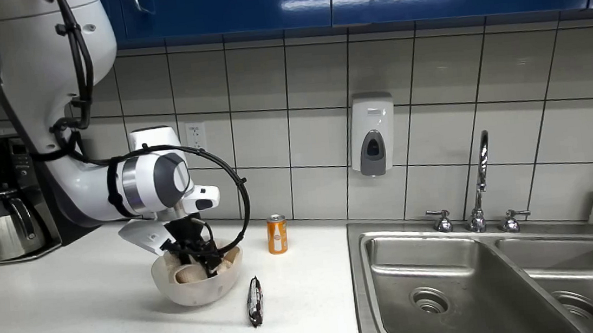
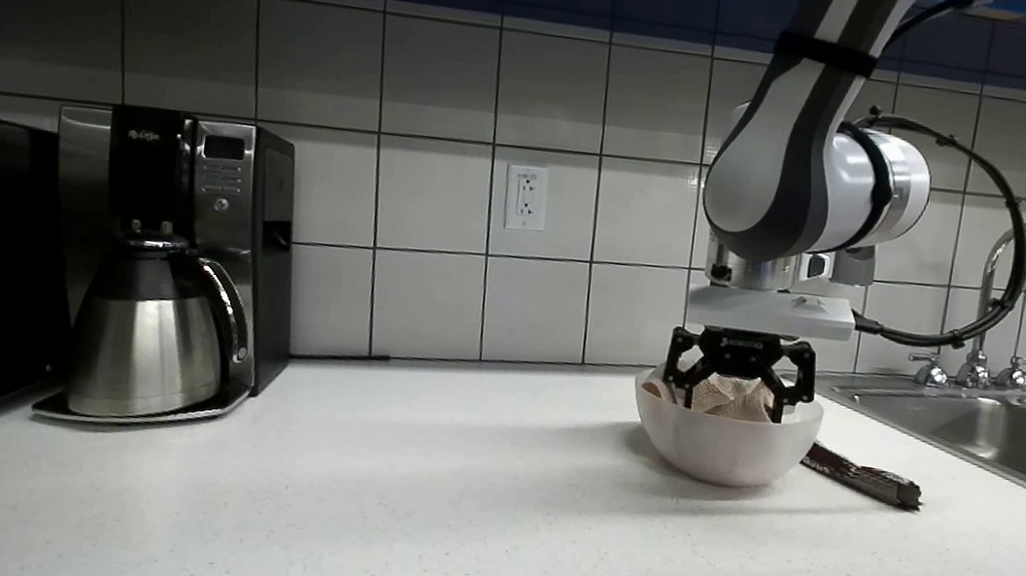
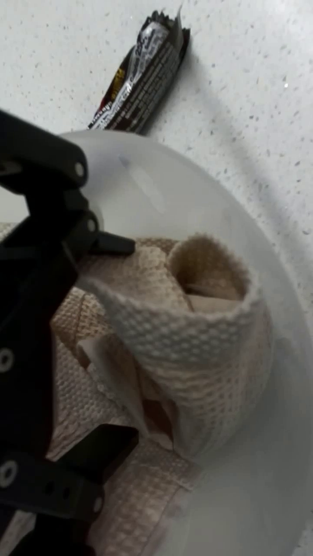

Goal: Take the towel out of the bowl

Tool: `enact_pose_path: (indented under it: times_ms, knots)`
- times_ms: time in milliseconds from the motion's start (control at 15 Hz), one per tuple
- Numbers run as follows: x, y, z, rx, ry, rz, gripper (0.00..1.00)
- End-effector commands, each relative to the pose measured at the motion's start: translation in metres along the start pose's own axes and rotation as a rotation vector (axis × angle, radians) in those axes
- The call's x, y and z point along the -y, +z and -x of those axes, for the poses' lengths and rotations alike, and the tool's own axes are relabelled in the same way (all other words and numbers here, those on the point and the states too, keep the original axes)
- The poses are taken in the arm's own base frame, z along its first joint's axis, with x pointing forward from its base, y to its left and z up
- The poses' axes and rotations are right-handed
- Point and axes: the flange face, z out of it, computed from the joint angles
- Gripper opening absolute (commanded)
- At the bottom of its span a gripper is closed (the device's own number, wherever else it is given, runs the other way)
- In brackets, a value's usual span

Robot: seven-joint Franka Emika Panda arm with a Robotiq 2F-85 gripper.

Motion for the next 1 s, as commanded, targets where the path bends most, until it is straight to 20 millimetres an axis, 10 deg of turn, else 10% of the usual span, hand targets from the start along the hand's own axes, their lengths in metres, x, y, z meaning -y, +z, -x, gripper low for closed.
enact_pose_path:
  times_ms: [0, 467, 533, 933]
  knots:
    - [-0.001, -0.003, 0.006, -0.009, -0.02, -0.012, 1.0]
    - [-0.006, 0.002, 0.016, 0.0, -0.035, -0.006, 1.0]
    - [-0.008, 0.001, 0.016, -0.003, -0.036, -0.007, 0.75]
    - [-0.013, -0.002, 0.014, -0.019, -0.042, -0.011, 0.34]
